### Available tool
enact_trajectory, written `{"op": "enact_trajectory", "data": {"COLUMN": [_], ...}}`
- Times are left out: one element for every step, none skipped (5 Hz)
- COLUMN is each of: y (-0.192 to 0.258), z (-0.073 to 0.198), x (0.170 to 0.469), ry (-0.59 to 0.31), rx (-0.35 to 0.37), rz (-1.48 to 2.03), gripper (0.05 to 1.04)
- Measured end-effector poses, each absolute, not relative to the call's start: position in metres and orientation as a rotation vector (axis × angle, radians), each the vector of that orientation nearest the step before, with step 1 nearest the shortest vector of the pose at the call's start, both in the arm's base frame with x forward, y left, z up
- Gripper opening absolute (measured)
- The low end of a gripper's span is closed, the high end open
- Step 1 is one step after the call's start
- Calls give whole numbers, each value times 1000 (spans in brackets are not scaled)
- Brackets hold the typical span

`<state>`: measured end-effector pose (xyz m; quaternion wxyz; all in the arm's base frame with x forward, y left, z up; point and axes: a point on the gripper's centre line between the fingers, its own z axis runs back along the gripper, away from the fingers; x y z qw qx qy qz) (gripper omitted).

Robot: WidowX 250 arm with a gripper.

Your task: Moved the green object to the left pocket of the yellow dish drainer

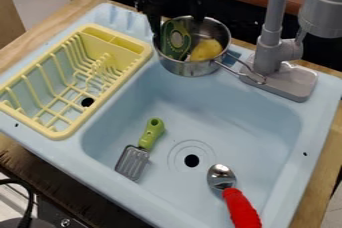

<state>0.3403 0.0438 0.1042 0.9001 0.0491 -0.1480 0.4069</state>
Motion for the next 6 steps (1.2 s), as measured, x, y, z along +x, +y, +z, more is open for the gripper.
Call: {"op": "enact_trajectory", "data": {"y": [42, 42, 40, 40, 39, 39], "z": [104, 102, 96, 94, 94, 92], "x": [340, 339, 336, 334, 334, 333], "ry": [-314, -314, -310, -305, -308, -312], "rx": [111, 110, 118, 119, 121, 128], "rz": [850, 856, 853, 860, 861, 863], "gripper": [996, 964, 679, 475, 593, 655]}}
